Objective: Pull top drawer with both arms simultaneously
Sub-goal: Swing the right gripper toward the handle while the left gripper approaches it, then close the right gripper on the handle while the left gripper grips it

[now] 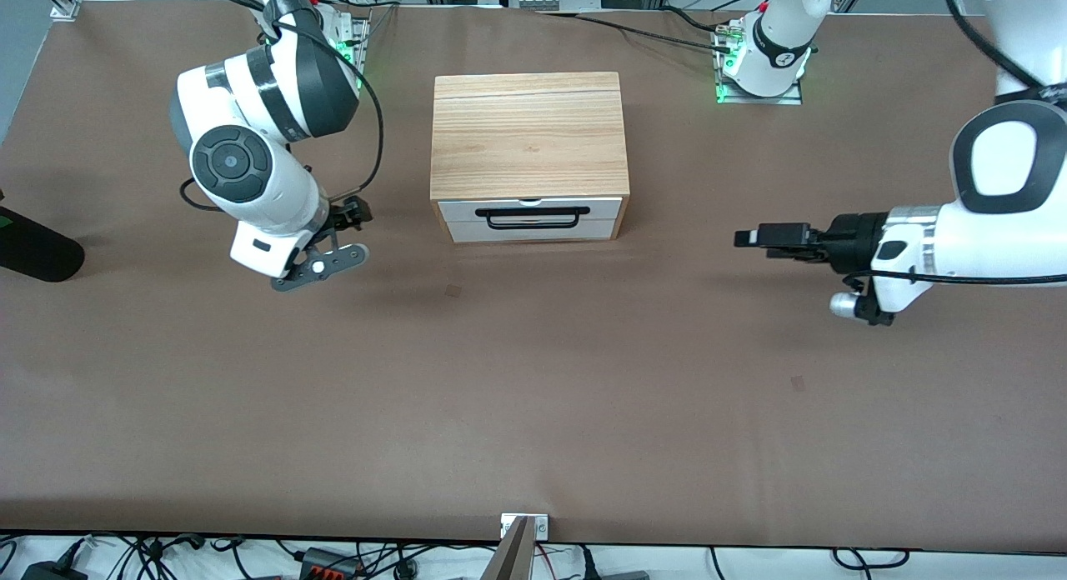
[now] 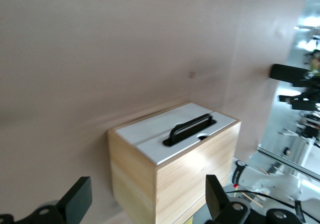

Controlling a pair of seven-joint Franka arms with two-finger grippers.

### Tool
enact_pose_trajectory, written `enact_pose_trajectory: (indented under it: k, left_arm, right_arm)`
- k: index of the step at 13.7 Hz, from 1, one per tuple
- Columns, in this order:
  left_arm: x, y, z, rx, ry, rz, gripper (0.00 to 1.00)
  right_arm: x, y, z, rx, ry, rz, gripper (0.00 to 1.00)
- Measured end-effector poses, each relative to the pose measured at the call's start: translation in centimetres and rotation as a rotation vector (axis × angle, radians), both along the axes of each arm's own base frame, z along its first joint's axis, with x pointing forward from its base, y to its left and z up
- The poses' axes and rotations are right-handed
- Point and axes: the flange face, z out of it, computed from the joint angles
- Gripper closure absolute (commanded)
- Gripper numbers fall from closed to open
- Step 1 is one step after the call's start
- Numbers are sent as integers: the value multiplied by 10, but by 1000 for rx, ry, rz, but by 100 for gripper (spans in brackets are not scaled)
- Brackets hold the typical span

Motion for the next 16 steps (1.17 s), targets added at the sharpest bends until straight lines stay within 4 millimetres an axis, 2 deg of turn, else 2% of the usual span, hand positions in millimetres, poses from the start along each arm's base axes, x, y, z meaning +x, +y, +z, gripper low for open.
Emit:
enact_pose_trajectory:
  k: [2,3,5,8,10,12,14,16]
  left_arm:
    - [8,-14,-27,-55,-15,-19,0]
    - [12,-23,-44,-79,-10,-17,0]
    - [18,-41,-78,-127,6,-3,0]
    - [18,-63,-111,-168,-45,-25,0]
    - [14,-73,-123,-260,-61,5,0]
    - [8,-74,-144,-313,-74,22,0]
    - [-3,-79,-178,-399,-85,56,0]
    - [-24,-83,-219,-487,-144,113,0]
  right_arm:
    - [1,14,-3,162,38,-70,0]
    - [4,17,-10,225,61,-102,0]
    - [12,24,-33,375,118,-150,0]
    - [21,34,-71,608,200,-178,0]
    - [22,44,-97,765,248,-195,0]
    - [20,50,-126,888,270,-190,0]
    - [13,51,-153,985,268,-168,0]
    - [2,50,-181,1098,258,-168,0]
